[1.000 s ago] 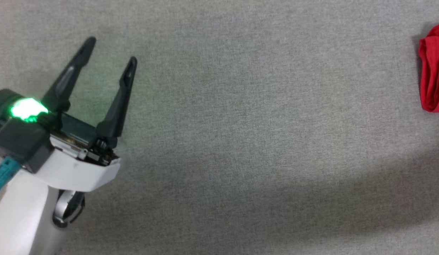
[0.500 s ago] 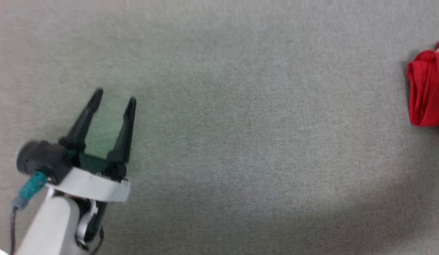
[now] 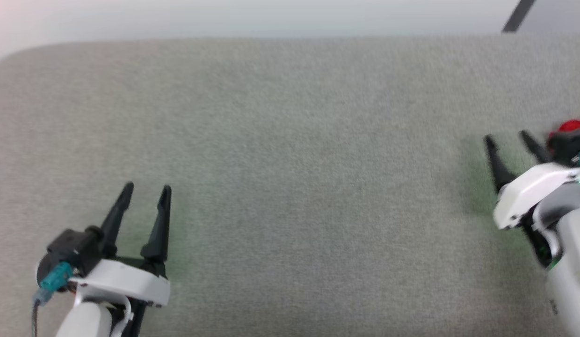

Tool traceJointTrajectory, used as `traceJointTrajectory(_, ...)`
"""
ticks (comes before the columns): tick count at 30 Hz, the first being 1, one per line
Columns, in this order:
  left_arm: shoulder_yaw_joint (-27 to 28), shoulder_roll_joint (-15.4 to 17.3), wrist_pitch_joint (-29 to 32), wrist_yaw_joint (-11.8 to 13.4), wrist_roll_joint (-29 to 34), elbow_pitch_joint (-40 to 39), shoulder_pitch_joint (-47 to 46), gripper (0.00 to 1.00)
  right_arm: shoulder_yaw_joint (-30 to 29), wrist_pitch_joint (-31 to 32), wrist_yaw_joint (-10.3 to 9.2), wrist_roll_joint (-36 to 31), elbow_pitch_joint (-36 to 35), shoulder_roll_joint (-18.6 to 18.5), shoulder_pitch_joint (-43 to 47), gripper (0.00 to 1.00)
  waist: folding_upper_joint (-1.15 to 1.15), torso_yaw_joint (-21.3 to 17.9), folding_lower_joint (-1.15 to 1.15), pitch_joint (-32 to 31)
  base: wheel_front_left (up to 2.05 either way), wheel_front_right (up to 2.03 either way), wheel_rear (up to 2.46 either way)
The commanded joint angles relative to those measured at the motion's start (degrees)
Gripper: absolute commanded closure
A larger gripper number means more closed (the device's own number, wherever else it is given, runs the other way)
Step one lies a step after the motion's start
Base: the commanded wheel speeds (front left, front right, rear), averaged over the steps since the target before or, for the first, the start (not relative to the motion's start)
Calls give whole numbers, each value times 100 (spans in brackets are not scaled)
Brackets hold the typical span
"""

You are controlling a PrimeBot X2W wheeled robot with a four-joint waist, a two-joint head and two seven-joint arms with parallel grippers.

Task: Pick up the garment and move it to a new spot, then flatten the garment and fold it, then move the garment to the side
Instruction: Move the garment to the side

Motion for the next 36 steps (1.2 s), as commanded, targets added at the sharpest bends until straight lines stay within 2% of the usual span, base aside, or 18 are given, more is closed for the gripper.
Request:
traceJointTrajectory(1,22,-59,-6,6,-4,86,105,0,172,-113,-4,186,-130,65,177,0,0,273,0,-401,0,0,0)
traceJointTrajectory(8,147,-154,-6,6,20,319,359,0,483,-584,-4,633,-548,330,701,0,0,290,0,-847,0,0,0)
traceJointTrajectory(12,136,-178,-6,6,41,360,462,0,516,-714,-4,704,-764,273,1025,0,0,295,0,-1005,0,0,0)
traceJointTrajectory(17,82,-167,-6,6,80,345,661,0,212,-849,-5,702,-1239,98,1724,0,0,322,0,-1270,0,0,0)
traceJointTrajectory(21,29,-178,-6,6,120,273,885,0,-151,-843,-5,621,-1587,121,2342,0,0,325,0,-1419,0,0,0)
traceJointTrajectory(36,182,-272,-6,109,274,-638,1958,0,-1025,-318,-4,309,-3335,831,3994,0,0,431,0,-1604,0,0,0)
